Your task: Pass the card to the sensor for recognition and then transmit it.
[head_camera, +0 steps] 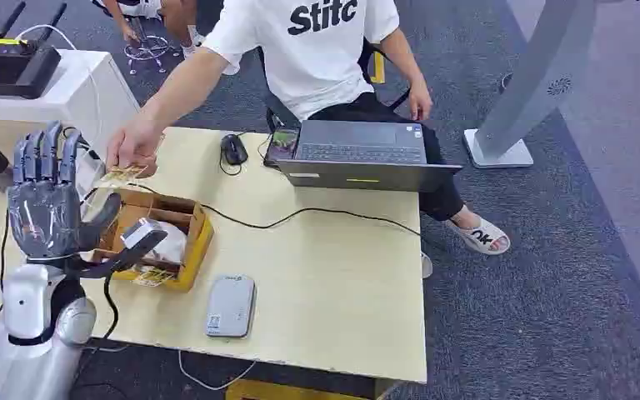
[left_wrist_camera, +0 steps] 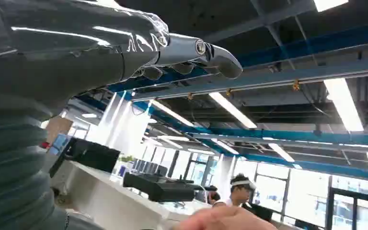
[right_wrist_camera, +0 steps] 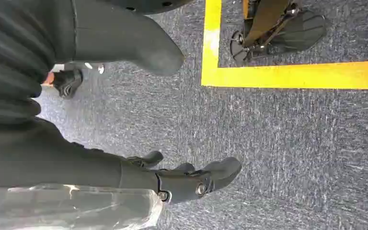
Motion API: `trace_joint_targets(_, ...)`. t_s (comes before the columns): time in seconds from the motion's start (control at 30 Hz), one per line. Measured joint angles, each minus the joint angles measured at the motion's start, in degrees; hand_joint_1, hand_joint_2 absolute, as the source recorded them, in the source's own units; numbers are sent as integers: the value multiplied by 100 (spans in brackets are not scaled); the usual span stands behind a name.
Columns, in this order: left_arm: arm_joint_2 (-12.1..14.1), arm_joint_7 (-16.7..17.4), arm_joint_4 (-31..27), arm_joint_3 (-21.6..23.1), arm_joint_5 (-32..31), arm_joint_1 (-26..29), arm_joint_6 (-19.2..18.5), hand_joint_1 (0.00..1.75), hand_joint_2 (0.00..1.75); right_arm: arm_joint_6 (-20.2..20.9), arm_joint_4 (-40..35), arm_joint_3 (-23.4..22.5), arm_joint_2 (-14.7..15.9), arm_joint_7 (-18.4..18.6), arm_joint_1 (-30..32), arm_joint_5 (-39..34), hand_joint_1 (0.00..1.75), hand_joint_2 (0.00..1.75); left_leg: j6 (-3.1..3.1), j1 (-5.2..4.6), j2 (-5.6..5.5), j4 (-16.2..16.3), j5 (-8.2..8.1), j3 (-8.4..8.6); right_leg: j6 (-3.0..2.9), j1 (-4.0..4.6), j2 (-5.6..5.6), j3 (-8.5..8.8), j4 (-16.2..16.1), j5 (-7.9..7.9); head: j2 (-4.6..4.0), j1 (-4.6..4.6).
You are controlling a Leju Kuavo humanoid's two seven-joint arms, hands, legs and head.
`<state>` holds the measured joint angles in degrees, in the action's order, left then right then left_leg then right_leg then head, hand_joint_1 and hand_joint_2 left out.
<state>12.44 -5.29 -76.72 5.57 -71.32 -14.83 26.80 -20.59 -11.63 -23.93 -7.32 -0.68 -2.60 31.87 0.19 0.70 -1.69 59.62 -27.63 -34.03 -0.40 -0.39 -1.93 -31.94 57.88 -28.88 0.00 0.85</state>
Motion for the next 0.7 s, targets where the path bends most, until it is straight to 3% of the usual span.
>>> trace_joint_targets(0.13, -83, 53, 256, 234, -76, -193, 112, 3, 175, 2, 0, 0, 0, 2, -2, 33, 0, 175, -1, -1, 0, 0, 0, -1, 0, 0, -1, -1, 0, 0, 0, 2)
trace_joint_targets(0.17, -101, 55, 320, 269, -63, -224, 145, 52, 175, 2, 0, 0, 0, 2, -1, 35, 0, 175, -1, -1, 1, 0, 0, -1, 0, 0, -1, -1, 0, 0, 0, 2)
trace_joint_targets(0.2, -125, 53, 383, 304, -30, -247, 188, 175, 175, 2, 0, 0, -2, 2, -1, 37, 0, 175, -1, -1, 0, 0, 0, -1, 0, 0, -1, -1, 0, 0, 0, -2)
trace_joint_targets(0.7, -275, -54, 879, 464, 273, -311, 396, 175, 175, -17, 0, 0, -2, 22, 0, 76, 0, 175, -1, 0, 2, 0, 0, -2, 0, 0, -3, -2, 0, 0, 0, 2)
